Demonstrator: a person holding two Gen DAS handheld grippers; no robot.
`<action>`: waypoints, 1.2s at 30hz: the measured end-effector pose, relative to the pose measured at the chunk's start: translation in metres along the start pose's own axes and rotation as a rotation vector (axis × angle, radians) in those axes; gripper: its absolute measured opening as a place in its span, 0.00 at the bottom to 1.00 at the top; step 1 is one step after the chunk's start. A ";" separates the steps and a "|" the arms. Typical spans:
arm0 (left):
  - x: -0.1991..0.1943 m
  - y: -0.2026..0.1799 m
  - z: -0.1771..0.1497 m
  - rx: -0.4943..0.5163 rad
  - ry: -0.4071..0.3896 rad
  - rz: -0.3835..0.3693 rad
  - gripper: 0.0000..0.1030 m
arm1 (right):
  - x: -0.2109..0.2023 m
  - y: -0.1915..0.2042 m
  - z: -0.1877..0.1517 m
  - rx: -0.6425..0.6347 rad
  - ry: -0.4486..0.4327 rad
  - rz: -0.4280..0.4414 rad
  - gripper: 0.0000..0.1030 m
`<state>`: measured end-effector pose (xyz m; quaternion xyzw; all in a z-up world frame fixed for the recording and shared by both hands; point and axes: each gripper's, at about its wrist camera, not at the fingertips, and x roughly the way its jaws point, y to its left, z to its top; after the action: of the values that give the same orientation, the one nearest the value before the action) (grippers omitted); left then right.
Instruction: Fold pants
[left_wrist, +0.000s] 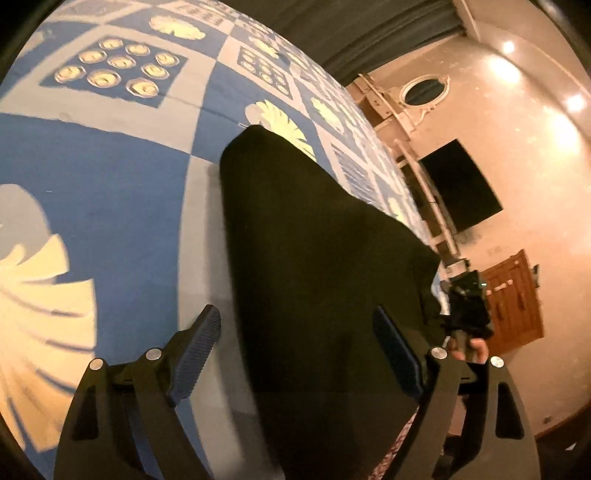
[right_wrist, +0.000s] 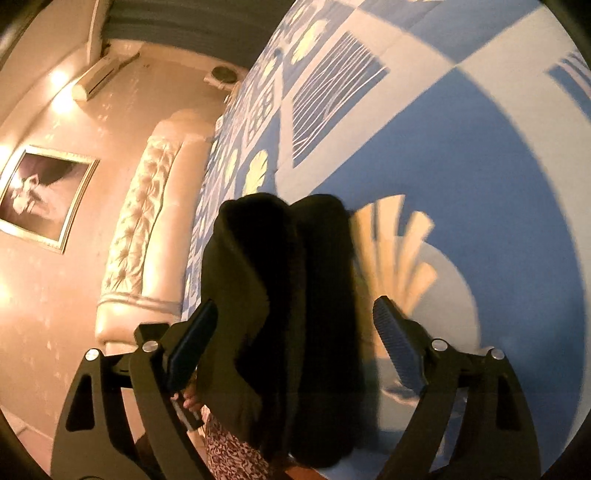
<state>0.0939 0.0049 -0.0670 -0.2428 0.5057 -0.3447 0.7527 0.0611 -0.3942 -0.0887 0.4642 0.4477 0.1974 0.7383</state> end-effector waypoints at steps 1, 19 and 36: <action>0.003 0.002 0.002 -0.015 0.005 -0.015 0.81 | 0.005 0.001 0.001 -0.010 0.016 0.008 0.84; 0.023 -0.008 0.000 0.112 -0.007 0.089 0.38 | 0.015 -0.012 -0.002 -0.005 0.068 0.052 0.33; 0.017 -0.011 -0.001 0.150 -0.044 0.169 0.35 | 0.017 -0.013 0.001 0.001 0.049 0.058 0.33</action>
<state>0.0943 -0.0151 -0.0691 -0.1496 0.4803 -0.3114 0.8062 0.0696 -0.3887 -0.1078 0.4722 0.4520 0.2299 0.7210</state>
